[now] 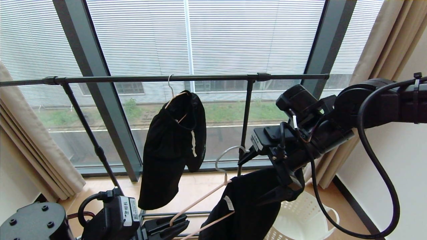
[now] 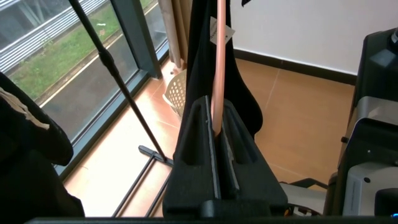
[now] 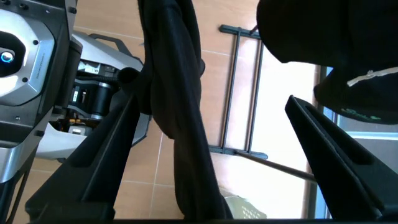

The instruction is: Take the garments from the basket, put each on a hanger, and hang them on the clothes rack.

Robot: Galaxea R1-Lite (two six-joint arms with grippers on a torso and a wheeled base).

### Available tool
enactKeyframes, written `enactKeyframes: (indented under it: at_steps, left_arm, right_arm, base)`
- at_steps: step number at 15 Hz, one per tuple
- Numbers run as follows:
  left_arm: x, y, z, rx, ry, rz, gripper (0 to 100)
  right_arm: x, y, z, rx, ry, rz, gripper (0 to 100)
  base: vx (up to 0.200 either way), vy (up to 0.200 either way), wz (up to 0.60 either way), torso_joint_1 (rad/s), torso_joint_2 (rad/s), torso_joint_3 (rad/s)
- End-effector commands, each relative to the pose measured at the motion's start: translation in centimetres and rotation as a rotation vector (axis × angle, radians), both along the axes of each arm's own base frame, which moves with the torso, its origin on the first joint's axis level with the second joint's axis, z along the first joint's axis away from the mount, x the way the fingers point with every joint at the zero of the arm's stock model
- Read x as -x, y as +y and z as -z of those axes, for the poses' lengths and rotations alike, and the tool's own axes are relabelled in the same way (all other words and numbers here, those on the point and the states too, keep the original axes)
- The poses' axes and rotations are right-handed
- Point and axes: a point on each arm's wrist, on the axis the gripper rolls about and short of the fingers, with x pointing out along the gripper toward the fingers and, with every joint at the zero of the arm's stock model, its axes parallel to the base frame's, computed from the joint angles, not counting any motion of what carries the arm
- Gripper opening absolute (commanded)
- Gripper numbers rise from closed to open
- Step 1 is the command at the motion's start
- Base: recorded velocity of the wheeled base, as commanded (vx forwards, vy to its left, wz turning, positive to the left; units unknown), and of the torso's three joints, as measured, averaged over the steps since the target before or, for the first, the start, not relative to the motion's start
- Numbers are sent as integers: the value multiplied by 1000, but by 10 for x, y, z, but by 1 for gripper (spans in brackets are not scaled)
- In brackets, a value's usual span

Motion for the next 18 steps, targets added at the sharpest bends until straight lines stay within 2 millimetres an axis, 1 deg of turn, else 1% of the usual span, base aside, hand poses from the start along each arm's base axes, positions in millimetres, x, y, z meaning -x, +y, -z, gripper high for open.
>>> enactKeyframes:
  at_steps: [1, 12, 15, 16, 18]
  left_arm:
    - [0, 0, 0, -1, 1, -2, 0]
    - [-1, -1, 1, -1, 2, 1, 0]
    - [-2, -1, 1, 13, 18, 53, 0]
    - [-2, -1, 1, 13, 18, 53, 100]
    - [-3, -2, 0, 14, 11, 51, 100]
  right_arm:
    - [0, 0, 0, -1, -2, -1, 0]
    - [3, -2, -5, -7, -12, -2, 0]
    - [4, -2, -7, -9, -17, -3, 0]
    - [4, -2, -7, -9, -17, -3, 0]
    - [5, -3, -8, -11, -21, -3, 0]
  base:
    - [0, 0, 0, 0, 0, 0]
    - [0, 0, 0, 0, 0, 0]
    - [0, 0, 0, 0, 0, 0]
    - [0, 0, 0, 0, 0, 0]
    - [0, 0, 0, 0, 0, 0]
